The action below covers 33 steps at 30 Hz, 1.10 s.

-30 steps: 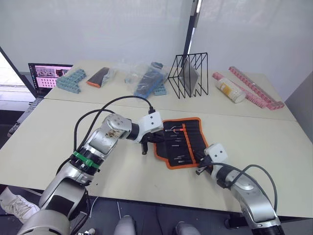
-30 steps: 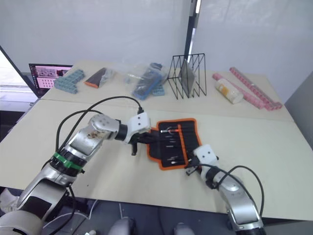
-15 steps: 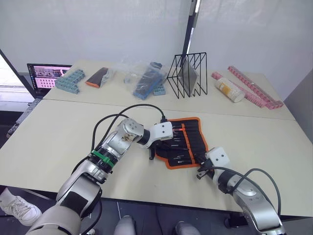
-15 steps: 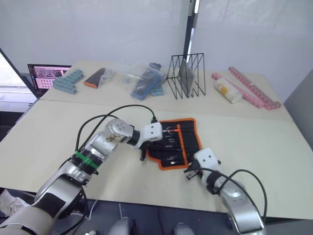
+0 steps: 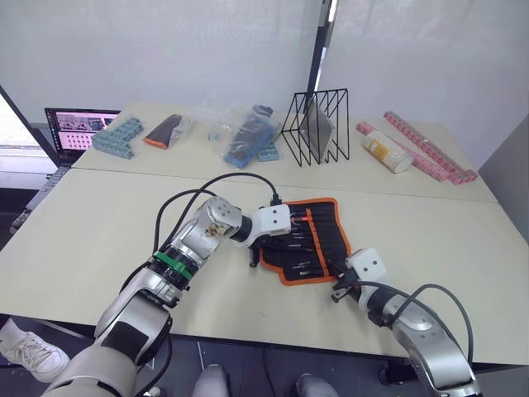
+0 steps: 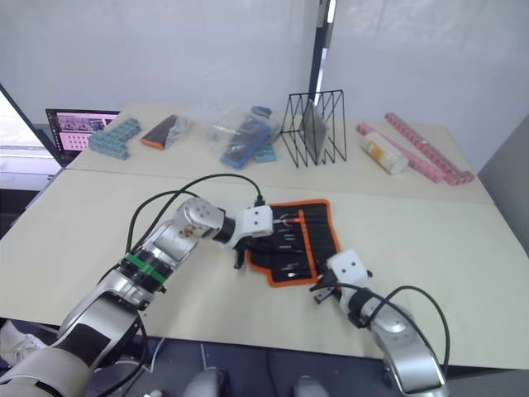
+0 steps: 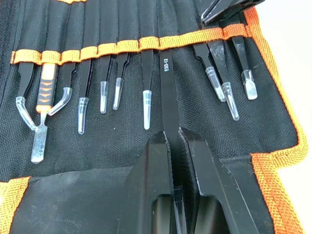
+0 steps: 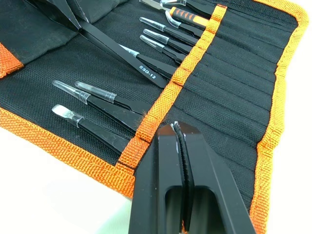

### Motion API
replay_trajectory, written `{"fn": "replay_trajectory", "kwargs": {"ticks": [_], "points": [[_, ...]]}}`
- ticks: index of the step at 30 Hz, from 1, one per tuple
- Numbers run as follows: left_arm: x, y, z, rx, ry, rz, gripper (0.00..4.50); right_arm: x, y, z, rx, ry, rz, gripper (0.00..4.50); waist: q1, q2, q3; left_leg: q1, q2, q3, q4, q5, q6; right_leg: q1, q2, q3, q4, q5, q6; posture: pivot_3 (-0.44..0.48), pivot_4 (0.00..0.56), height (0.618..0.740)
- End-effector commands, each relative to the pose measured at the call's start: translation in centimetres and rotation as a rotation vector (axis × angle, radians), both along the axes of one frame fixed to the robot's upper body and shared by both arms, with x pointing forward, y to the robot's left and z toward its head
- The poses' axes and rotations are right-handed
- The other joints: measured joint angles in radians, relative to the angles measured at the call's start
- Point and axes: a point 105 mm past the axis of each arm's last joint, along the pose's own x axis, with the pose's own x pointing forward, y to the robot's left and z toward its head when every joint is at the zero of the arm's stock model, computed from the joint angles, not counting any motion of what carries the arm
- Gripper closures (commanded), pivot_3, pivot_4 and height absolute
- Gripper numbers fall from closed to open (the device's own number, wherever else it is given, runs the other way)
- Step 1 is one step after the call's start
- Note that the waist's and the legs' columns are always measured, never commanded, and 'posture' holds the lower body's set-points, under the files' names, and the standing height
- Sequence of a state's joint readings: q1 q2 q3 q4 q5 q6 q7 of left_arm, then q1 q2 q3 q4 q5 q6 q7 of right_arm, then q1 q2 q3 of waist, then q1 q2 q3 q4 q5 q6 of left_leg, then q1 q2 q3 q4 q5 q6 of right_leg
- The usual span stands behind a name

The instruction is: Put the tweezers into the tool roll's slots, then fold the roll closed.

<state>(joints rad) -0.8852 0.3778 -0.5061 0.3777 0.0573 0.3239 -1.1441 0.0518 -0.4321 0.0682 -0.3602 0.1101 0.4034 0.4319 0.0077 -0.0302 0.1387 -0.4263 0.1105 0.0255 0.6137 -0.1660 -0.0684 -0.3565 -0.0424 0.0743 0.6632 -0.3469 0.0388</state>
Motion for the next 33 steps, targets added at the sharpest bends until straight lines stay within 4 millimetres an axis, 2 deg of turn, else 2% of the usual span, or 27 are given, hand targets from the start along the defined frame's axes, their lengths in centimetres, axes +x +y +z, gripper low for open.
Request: {"fn": "replay_trajectory", "kwargs": {"ticks": [1, 7, 15, 19, 25, 33], "points": [[-0.3, -0.4, 0.2, -0.014, -0.019, -0.026, 4.47, -0.4, 0.1, -1.4, -0.006, 0.06, 0.007, 4.5, 0.0, 0.0, 0.0, 0.0, 0.0, 0.0, 0.0, 0.0, 0.0, 0.0, 0.0, 0.0, 0.0, 0.0, 0.0, 0.0, 0.15, 0.713], [-0.4, -0.7, -0.3, -0.015, -0.02, -0.024, 4.47, -0.3, 0.2, -1.5, -0.008, 0.064, 0.011, 4.5, 0.002, 0.0, 0.0, 0.0, 0.0, 0.0, 0.0, 0.0, 0.0, 0.001, 0.0, 0.0, 0.0, 0.0, 0.0, 0.0, 0.15, 0.713], [-0.2, -2.3, -0.2, -0.037, -0.03, -0.042, 4.47, -0.4, 0.5, -1.7, -0.011, 0.069, 0.019, 4.5, 0.004, 0.0, 0.0, 0.0, 0.0, 0.0, 0.002, 0.0, 0.0, 0.001, 0.0, 0.0, 0.0, 0.0, 0.0, 0.0, 0.15, 0.713], [-0.2, -3.6, -0.2, -0.057, -0.03, -0.058, 4.47, -0.6, 0.5, -1.8, -0.013, 0.073, 0.019, 4.5, 0.006, 0.0, 0.0, 0.0, -0.001, -0.001, 0.002, 0.0, 0.0, 0.002, 0.0, 0.0, 0.0, 0.0, 0.0, 0.0, 0.15, 0.713], [-0.1, -5.9, -1.3, -0.065, -0.038, -0.081, 4.47, -0.8, 0.7, -2.0, -0.014, 0.08, 0.02, 4.5, 0.004, 0.0, 0.0, 0.0, -0.001, -0.001, 0.002, 0.0, 0.0, 0.002, 0.0, 0.0, 0.0, 0.0, 0.0, 0.0, 0.15, 0.713], [0.6, -8.7, -1.3, -0.097, -0.068, -0.075, 4.47, -1.0, 0.8, -2.1, -0.013, 0.084, 0.013, 4.5, 0.007, 0.0, 0.0, 0.0, -0.004, -0.004, 0.003, 0.0, 0.001, 0.003, -0.001, 0.001, 0.0, -0.001, 0.001, 0.0, 0.15, 0.713]]}}
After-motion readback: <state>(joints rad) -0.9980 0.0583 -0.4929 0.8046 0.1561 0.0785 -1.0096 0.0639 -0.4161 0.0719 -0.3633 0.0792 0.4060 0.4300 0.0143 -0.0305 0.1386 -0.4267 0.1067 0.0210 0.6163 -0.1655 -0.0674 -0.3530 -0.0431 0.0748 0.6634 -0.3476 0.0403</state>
